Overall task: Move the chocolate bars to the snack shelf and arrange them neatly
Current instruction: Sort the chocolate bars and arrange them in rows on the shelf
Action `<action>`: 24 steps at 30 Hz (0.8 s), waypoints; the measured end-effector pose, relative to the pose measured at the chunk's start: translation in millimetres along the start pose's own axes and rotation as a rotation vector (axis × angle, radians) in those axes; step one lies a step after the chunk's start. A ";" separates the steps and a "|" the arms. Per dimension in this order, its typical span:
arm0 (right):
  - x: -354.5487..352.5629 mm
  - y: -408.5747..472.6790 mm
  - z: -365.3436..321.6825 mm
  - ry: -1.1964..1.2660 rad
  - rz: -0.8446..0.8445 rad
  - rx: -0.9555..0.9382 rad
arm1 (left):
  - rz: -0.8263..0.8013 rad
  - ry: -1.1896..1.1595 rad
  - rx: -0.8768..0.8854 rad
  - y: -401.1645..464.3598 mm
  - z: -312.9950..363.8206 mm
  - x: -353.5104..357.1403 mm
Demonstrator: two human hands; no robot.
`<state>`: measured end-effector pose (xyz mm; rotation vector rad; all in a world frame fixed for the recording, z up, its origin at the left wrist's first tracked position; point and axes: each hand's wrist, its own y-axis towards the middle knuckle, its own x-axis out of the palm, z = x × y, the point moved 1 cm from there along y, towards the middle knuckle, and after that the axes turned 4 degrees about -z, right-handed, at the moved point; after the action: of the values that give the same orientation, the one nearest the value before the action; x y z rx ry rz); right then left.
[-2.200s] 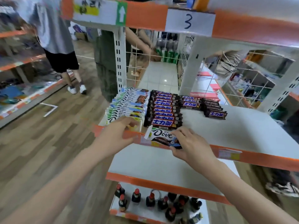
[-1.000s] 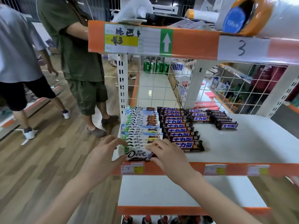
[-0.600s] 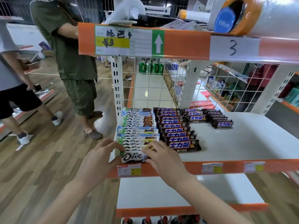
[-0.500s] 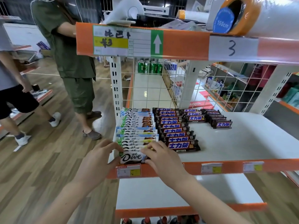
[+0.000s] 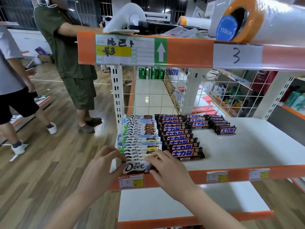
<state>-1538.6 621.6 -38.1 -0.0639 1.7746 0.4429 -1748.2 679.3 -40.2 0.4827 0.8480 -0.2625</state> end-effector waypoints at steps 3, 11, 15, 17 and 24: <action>-4.0 1.8 5.3 0.043 0.008 0.049 | 0.002 0.002 0.012 4.5 1.8 2.1; -7.7 14.9 17.5 0.056 0.006 0.129 | -0.048 0.081 -0.115 36.0 10.7 21.0; -7.2 25.2 25.5 0.057 -0.041 0.157 | -0.099 0.041 -0.179 47.1 10.3 32.4; -6.8 30.1 29.9 0.066 -0.063 0.158 | -0.107 0.028 -0.189 47.8 11.8 39.0; 3.4 39.6 33.8 0.038 -0.108 0.111 | -0.009 0.119 -0.109 45.5 18.5 52.2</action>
<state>-1519.1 670.0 -37.2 -0.0901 1.8201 0.2663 -1684.2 707.4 -56.1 0.3959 0.9753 -0.1962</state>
